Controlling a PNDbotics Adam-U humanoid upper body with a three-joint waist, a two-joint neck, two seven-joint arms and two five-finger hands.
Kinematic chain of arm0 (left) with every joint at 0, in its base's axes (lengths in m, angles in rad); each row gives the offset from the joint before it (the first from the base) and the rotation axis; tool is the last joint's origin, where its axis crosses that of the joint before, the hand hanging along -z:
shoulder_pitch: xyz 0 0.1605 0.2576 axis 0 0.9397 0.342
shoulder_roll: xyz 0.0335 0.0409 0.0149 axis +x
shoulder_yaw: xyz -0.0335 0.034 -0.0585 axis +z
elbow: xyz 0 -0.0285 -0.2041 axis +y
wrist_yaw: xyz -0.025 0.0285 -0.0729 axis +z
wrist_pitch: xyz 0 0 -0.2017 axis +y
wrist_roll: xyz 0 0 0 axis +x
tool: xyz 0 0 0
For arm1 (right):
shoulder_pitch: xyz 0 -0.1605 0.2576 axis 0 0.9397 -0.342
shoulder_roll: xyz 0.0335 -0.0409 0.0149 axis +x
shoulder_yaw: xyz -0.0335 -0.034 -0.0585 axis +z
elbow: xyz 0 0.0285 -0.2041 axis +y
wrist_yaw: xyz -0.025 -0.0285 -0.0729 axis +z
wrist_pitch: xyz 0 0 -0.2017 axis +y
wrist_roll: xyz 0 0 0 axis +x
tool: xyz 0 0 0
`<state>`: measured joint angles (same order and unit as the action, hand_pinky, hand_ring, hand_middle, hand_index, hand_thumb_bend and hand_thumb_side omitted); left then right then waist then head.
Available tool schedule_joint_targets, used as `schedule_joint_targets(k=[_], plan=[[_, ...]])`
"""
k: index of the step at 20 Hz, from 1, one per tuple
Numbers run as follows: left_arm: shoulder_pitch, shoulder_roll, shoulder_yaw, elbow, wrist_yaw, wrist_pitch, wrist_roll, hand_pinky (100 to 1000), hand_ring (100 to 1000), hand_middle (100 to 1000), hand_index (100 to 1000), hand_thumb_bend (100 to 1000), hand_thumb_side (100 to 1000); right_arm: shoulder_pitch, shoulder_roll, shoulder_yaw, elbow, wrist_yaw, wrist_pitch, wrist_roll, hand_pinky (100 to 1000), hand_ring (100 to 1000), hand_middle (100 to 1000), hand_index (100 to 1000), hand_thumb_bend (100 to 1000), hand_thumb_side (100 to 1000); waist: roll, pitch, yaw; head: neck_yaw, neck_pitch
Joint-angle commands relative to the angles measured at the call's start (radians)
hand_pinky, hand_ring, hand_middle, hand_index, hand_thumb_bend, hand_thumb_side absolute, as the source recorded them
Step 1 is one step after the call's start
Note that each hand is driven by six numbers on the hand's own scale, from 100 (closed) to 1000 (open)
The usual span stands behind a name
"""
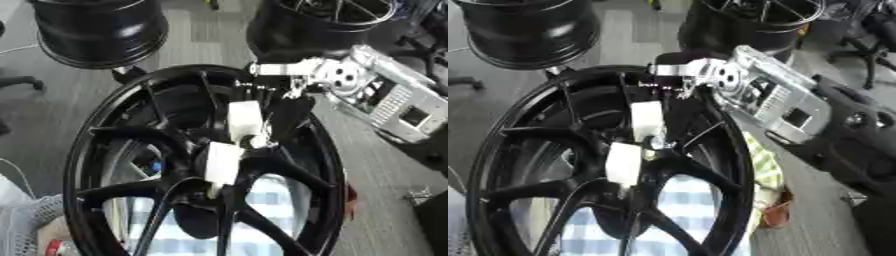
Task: Pull the pin out of the wheel hub.
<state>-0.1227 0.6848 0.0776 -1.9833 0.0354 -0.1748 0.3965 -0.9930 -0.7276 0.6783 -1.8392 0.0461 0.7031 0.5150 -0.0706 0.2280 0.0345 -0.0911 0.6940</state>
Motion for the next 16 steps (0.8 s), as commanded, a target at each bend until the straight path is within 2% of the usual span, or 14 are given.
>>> schedule_joint_targets(k=[1, 5, 9, 12, 16], plan=[[-0.001, 0.021, 0.012, -0.017, 0.000, 0.003, 0.002, 769, 882, 748, 849, 266, 757, -0.015, -0.072, -0.077, -0.074, -0.112, 0.030, -0.057, 679, 575, 327, 474, 370, 100, 0.006, -0.021, -0.002, 0.001, -0.014], [0.001, 0.021, 0.015, -0.017, -0.001, 0.003, 0.005, 770, 882, 749, 849, 266, 756, 0.001, -0.130, -0.178, -0.101, -0.240, 0.030, -0.141, 682, 570, 316, 469, 358, 100, 0.007, -0.020, -0.006, 0.001, -0.026], [0.003, 0.022, 0.016, -0.017, -0.003, 0.004, 0.005, 770, 881, 749, 849, 263, 758, -0.019, -0.167, -0.286, -0.065, -0.321, 0.017, -0.216, 693, 576, 328, 486, 321, 100, 0.010, -0.019, -0.015, 0.005, -0.032], [0.005, 0.024, 0.019, -0.017, -0.005, 0.003, 0.007, 770, 881, 749, 849, 264, 755, -0.027, -0.209, -0.354, 0.048, -0.288, 0.001, -0.258, 704, 585, 345, 504, 297, 100, 0.010, -0.018, -0.020, 0.011, -0.034], [0.012, 0.023, 0.024, -0.017, -0.010, 0.002, 0.013, 770, 881, 748, 849, 263, 755, 0.001, -0.260, -0.456, 0.310, -0.148, -0.063, -0.290, 721, 597, 377, 536, 263, 100, 0.011, -0.016, -0.022, 0.018, -0.037]])
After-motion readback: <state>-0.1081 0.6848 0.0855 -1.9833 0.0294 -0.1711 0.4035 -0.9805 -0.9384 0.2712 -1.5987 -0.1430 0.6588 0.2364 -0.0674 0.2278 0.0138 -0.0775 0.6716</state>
